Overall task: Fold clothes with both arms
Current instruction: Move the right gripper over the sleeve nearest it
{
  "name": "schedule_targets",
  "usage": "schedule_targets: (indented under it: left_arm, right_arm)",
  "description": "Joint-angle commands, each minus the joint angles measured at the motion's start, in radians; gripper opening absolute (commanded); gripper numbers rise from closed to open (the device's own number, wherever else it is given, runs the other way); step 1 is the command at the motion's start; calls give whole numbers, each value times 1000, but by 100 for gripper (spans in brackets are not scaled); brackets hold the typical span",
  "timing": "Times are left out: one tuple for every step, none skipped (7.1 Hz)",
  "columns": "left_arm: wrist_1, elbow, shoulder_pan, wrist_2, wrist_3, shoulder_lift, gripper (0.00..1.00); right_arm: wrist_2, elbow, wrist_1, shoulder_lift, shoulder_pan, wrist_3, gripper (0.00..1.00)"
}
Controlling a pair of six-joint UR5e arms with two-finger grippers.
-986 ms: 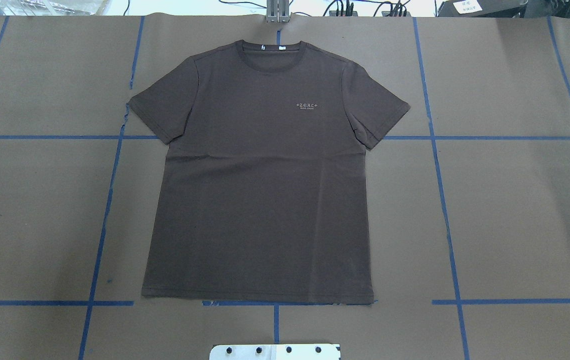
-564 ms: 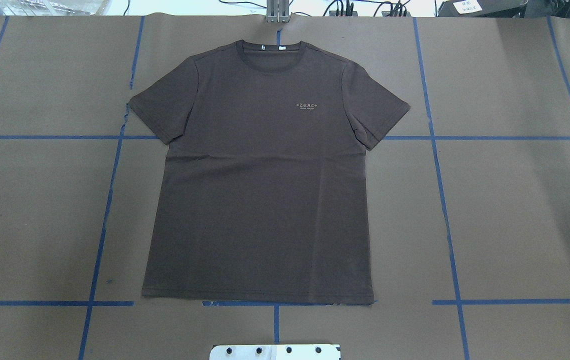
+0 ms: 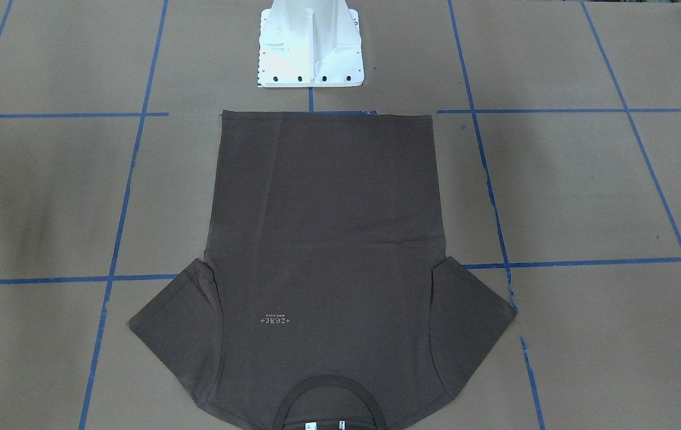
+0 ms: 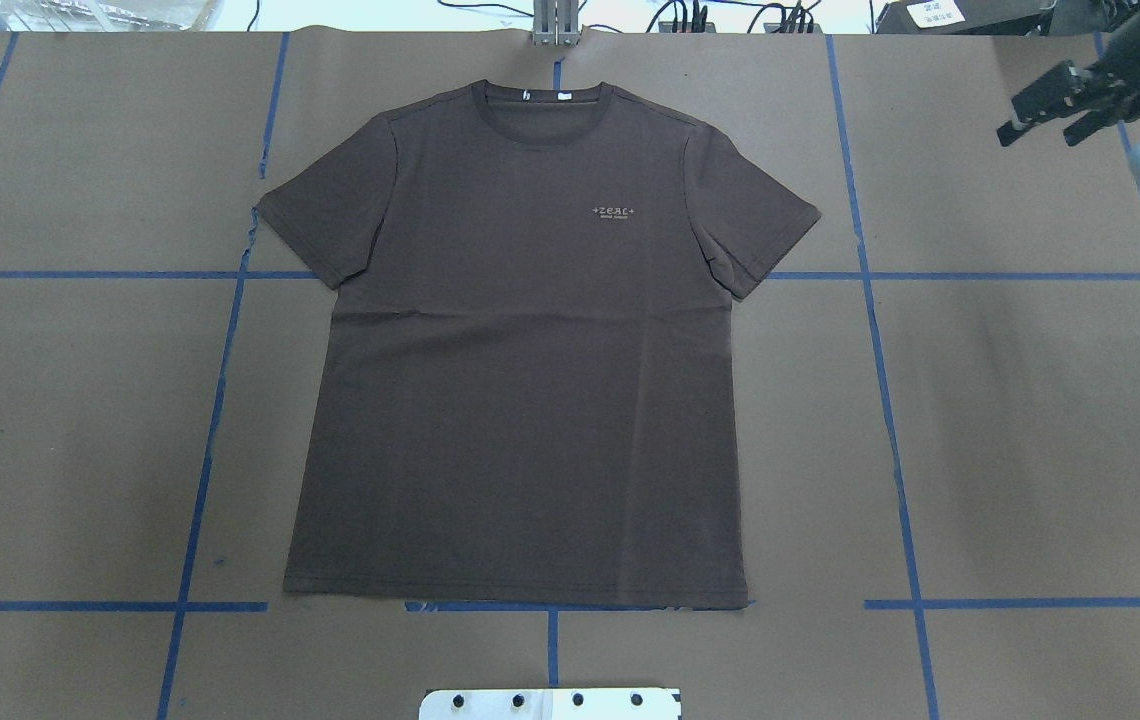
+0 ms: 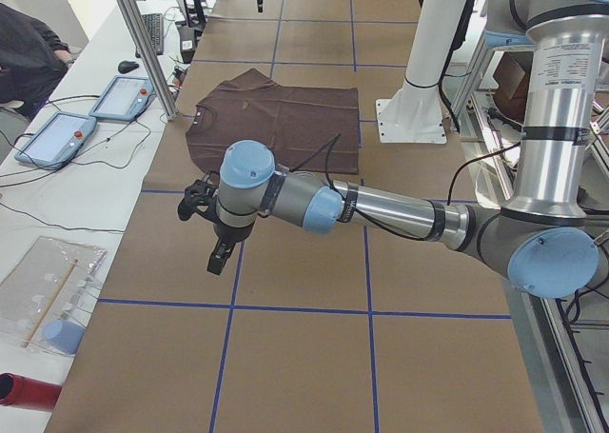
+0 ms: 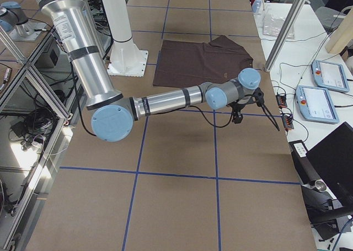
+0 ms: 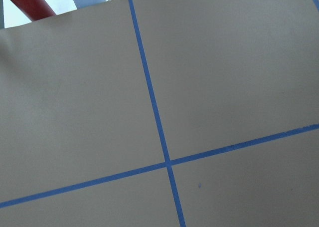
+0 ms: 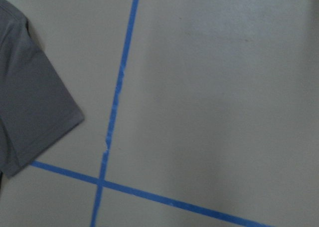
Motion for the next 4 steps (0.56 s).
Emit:
schedule_targets:
  left_arm:
    - [-22,16,33,2,-6,-18,100]
    - [-27,36,35,2,-5,-22,100]
    - [-27,54,36,4,-3,-43,100]
    - [-27,57,36,4,-5,-48,100]
  right_arm:
    - [-279,-62,108,124,-181,295,100]
    - [-329,-159,209,185,-244,497,100]
    - [-331,-224,314,175,-286,545,100]
    - [-332,-255,322,176,-301,550,100]
